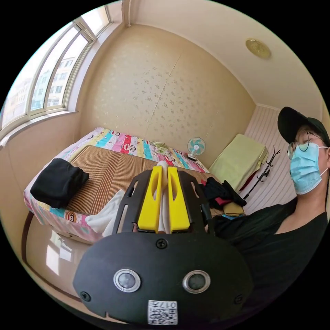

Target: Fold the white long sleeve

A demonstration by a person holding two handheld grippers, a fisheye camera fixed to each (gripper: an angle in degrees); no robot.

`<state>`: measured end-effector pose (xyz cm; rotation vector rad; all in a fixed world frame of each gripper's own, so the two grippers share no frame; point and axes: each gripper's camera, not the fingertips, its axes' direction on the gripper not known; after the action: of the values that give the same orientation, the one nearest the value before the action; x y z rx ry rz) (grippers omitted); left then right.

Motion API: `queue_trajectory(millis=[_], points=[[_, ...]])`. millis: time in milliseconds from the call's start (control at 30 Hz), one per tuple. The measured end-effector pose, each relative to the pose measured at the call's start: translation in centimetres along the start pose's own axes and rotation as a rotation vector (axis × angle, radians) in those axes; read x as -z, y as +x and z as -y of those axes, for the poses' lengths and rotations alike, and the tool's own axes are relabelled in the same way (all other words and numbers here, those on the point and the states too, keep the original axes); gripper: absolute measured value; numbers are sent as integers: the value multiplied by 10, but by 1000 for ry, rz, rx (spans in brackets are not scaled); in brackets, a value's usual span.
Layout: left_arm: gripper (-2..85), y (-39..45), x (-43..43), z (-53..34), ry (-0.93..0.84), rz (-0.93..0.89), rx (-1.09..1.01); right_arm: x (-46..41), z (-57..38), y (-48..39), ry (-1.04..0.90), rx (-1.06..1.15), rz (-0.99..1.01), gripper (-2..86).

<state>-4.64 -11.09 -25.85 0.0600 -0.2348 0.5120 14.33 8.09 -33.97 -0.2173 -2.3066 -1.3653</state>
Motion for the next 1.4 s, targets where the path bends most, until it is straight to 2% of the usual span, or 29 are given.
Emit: queue_trajectory(millis=[100, 133, 167, 233, 300, 367, 400, 533, 667, 767, 833, 900, 1000, 1267, 1333, 1400], points=[[25, 16, -21, -10, -77, 132, 4, -90, 7, 0, -216, 12, 235, 125], [22, 30, -30, -13, -114, 244, -36, -104, 8, -3, -234, 2, 239, 114], [19, 44, -41, -18, -154, 382, -82, -121, 9, -8, -230, -21, 235, 65], [16, 58, -55, -25, -197, 545, -128, -116, 11, -11, -101, -132, 119, 32], [14, 60, -59, -31, -182, 603, -110, -77, 14, -12, 67, -253, -70, 21], [13, 63, -61, -37, -152, 661, -101, -40, 21, -19, 136, -267, -204, 16], [13, 65, -62, -38, -150, 669, -106, -14, 26, -26, 173, -276, -318, 14], [13, 77, -78, -43, -124, 623, -128, 68, 47, -63, 317, -254, -528, 9], [11, 98, -87, -43, -59, 624, -158, 132, 77, -147, 452, -112, -740, 4], [9, 114, -81, -38, -11, 588, -159, 169, 85, -220, 676, 23, -861, 2], [8, 126, -76, -34, 30, 525, -162, 192, 98, -255, 693, 77, -925, 2], [7, 141, -75, -32, 59, 459, -187, 202, 122, -276, 544, 176, -988, 2], [6, 169, -88, -31, 41, 470, -235, 191, 127, -269, 349, 199, -891, 3], [5, 206, -108, -50, 11, 491, -275, 123, 37, -248, 227, 110, -803, 17], [5, 211, -109, -53, 7, 487, -275, 104, 17, -244, 217, 74, -736, 33], [5, 214, -109, -58, 6, 478, -271, 69, -8, -239, 216, 51, -557, 105]])
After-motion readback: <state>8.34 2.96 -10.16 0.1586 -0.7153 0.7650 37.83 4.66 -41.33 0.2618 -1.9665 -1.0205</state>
